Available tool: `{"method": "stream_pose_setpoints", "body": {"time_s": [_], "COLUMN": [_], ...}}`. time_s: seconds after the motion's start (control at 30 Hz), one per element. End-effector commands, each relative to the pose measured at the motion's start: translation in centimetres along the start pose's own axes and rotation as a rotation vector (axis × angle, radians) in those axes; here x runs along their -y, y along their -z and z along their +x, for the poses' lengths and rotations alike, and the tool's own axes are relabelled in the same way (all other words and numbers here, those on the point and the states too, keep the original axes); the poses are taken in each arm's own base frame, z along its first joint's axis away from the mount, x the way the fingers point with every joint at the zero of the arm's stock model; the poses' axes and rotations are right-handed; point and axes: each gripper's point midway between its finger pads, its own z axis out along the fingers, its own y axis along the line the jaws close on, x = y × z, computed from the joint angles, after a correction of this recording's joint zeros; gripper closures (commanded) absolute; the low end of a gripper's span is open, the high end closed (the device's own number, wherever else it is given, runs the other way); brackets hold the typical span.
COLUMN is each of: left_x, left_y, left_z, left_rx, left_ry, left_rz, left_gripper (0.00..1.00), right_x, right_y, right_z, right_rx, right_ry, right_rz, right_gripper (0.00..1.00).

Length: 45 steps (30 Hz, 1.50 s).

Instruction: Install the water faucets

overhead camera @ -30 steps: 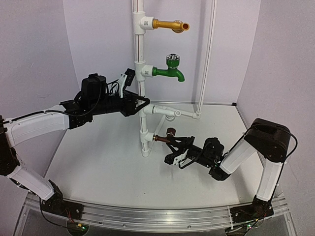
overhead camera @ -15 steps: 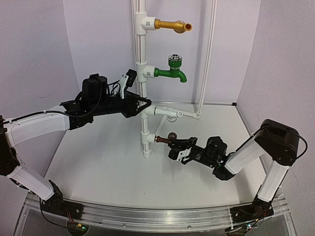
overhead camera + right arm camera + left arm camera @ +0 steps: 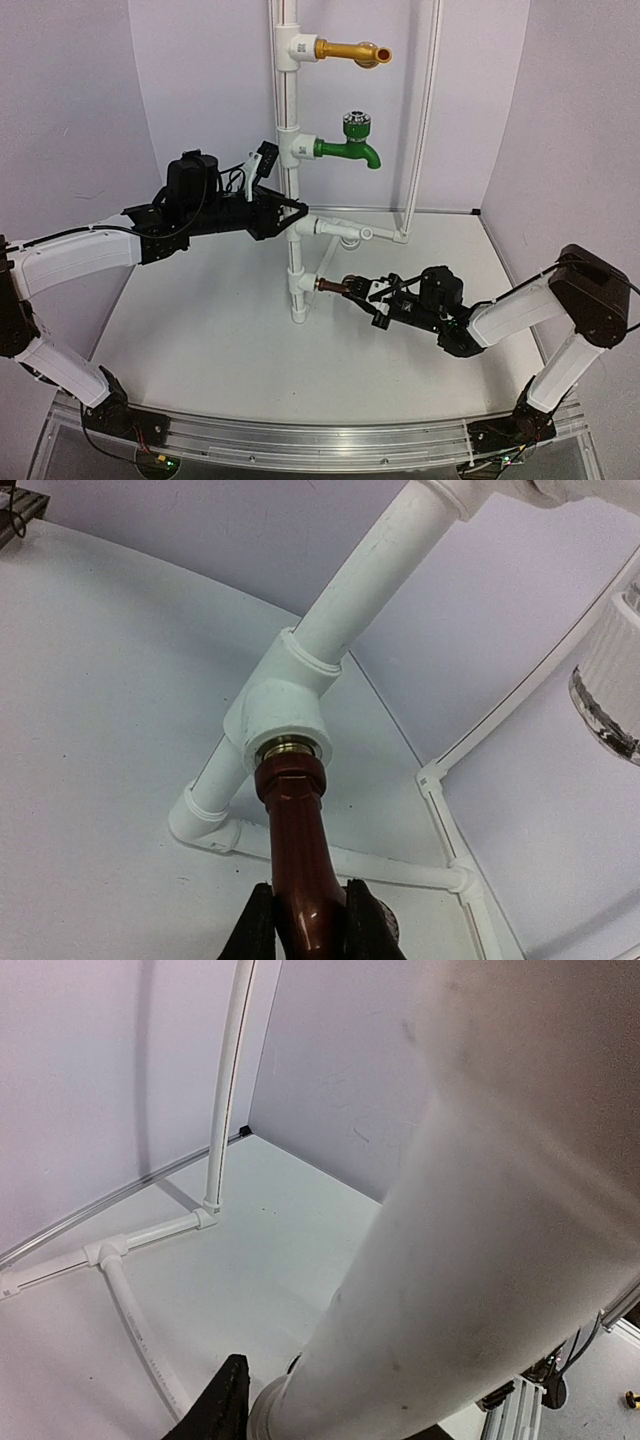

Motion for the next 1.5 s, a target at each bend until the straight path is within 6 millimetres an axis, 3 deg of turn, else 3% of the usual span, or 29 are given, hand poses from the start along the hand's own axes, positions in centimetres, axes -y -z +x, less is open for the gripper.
{"method": "stream_pose_setpoints", "body": {"time_s": [0.0, 0.1, 0.23, 0.37, 0.4, 0.5, 0.7, 0.97, 1.1, 1.2, 1.33, 1.47], "left_x": [1.4, 1.4, 1.4, 1.5, 1.5, 1.5, 1.5, 1.5, 1.5, 1.6, 1.7, 1.7], "left_y": [0.5, 0.4, 0.5, 0.5, 0.5, 0.5, 0.7, 0.5, 0.5, 0.8, 1.3, 1.2], "left_z": [-0.2, -0.2, -0.2, -0.3, -0.4, -0.4, -0.4, -0.4, -0.4, -0.6, -0.9, -0.9], "left_rx": [-0.035, -0.035, -0.034, -0.031, -0.031, -0.031, -0.030, -0.027, -0.029, -0.025, -0.011, -0.014], "left_ry": [0.181, 0.183, 0.182, 0.181, 0.181, 0.181, 0.178, 0.176, 0.181, 0.180, 0.173, 0.170], "left_rz": [0.063, 0.064, 0.063, 0.064, 0.064, 0.065, 0.061, 0.064, 0.067, 0.065, 0.057, 0.061], "left_gripper": [1.00, 1.00, 1.00, 1.00, 1.00, 1.00, 1.00, 1.00, 1.00, 1.00, 1.00, 1.00], "right_x": [5.6, 5.4, 5.0, 5.8, 6.0, 5.6, 1.9, -0.2, 0.1, 0.6, 1.2, 0.9], "right_y": [0.7, 0.9, 1.2, 1.6, 1.5, 1.5, 1.5, 1.6, 0.4, 1.2, 2.1, 1.5], "right_z": [-5.7, -5.0, -4.6, -3.9, -3.8, -3.6, -3.2, -3.1, -1.6, -1.9, -1.7, -0.7], "right_rx": [0.161, 0.148, 0.129, 0.114, 0.110, 0.116, 0.053, 0.008, -0.048, 0.022, 0.061, 0.066], "right_ry": [-0.207, -0.246, -0.224, -0.181, -0.177, -0.175, -0.235, -0.361, -0.527, -0.602, -0.628, -0.630], "right_rz": [0.109, 0.073, 0.040, 0.055, 0.055, 0.010, -0.225, -0.369, -0.362, -0.329, -0.249, -0.237], "right_gripper": [0.93, 0.84, 0.44, 0.18, 0.15, 0.12, 0.02, 0.02, 0.03, 0.03, 0.03, 0.06]}}
